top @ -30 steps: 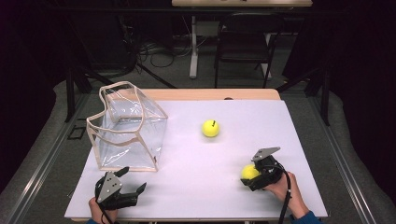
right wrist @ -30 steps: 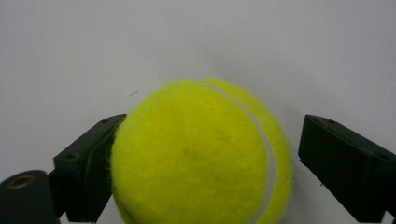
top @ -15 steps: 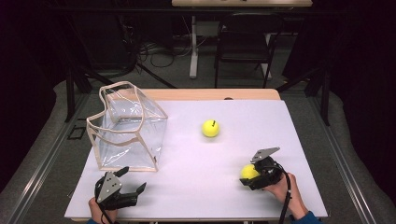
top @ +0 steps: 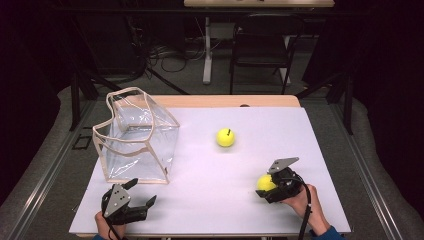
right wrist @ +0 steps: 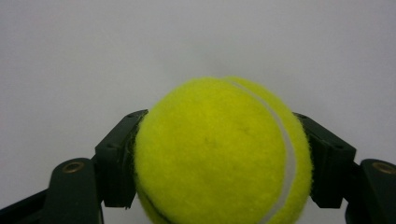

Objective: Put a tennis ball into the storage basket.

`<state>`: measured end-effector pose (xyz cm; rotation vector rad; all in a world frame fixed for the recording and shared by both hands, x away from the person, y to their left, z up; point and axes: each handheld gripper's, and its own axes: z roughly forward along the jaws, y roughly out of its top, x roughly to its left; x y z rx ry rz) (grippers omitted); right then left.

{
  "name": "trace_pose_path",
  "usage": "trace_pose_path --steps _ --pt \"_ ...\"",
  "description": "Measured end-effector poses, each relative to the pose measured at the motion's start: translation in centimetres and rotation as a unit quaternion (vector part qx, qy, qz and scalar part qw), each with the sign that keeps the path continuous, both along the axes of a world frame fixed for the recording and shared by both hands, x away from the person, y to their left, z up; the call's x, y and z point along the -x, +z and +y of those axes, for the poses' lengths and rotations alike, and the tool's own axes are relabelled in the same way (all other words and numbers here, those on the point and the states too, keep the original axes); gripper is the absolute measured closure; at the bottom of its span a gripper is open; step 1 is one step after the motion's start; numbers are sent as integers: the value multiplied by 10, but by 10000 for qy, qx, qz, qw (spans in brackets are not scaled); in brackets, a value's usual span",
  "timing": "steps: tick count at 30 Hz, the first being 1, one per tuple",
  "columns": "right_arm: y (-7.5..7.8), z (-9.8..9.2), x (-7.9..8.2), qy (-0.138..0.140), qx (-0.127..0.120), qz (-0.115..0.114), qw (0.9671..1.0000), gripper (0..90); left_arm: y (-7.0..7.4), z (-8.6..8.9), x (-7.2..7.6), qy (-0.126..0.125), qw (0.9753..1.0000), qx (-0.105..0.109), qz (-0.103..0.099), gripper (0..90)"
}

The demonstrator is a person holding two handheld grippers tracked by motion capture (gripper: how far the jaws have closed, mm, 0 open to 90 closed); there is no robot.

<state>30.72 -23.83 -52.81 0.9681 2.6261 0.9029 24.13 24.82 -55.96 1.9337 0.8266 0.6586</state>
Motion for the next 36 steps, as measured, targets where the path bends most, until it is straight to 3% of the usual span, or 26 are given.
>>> trace_pose_path --steps 14,36 --pt "18 12 -3 114 8 -175 9998 264 0 0 0 7 10000 -14 5 162" --pt "31 34 -12 470 150 -296 9983 264 0 0 0 -6 10000 -8 -3 161"
